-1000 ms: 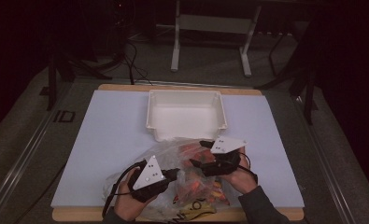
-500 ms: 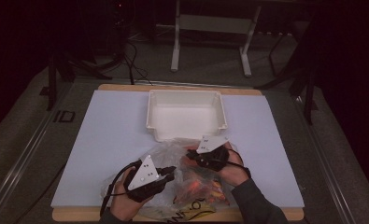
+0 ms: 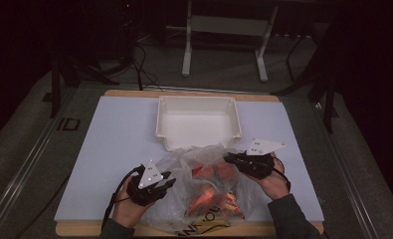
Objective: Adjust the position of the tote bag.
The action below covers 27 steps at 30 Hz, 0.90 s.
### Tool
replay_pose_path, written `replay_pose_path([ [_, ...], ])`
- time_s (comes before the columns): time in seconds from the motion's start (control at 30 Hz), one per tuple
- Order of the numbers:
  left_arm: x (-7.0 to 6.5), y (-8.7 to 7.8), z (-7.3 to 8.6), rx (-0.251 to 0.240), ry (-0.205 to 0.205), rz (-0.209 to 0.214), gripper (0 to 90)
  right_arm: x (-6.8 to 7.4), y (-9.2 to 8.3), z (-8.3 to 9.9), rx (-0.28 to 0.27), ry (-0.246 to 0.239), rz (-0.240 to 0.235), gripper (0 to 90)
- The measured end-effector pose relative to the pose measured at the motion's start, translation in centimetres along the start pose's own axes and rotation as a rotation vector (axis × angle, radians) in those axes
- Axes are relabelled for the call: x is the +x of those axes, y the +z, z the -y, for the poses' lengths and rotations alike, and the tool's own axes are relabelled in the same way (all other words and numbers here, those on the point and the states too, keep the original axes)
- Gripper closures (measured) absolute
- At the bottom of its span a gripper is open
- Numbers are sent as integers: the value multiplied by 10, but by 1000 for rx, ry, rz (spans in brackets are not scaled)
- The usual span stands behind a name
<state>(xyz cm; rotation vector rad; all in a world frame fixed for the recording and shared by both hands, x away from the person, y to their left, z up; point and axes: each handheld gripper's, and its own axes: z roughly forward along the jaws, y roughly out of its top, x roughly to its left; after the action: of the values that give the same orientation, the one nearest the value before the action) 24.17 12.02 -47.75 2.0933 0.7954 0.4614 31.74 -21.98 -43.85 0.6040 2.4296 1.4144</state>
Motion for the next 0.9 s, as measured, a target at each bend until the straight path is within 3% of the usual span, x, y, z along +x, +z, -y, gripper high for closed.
replay_pose_path([
  [0.23, 3, 12, 4, 35, -2, -14, 699, -15, -21, 14, -29, 64, 46, 882],
  [0.43, 5, 16, 5, 49, -2, -24, 700, -24, -27, 26, 8, 103, 101, 897],
  [0.5, 6, 16, 7, 45, -12, -30, 702, -31, -30, 32, 12, 145, 126, 897],
  [0.67, 8, 17, 10, 59, -15, -39, 702, -36, -28, 37, 48, 166, 165, 898],
  [0.7, 9, 18, 11, 63, -25, -42, 704, -42, -27, 43, 74, 200, 199, 898],
  [0.77, 11, 18, 12, 65, -32, -46, 705, -45, -26, 46, 83, 228, 216, 898],
  [0.9, 12, 19, 14, 72, -40, -55, 705, -47, -24, 51, 117, 257, 247, 898],
])
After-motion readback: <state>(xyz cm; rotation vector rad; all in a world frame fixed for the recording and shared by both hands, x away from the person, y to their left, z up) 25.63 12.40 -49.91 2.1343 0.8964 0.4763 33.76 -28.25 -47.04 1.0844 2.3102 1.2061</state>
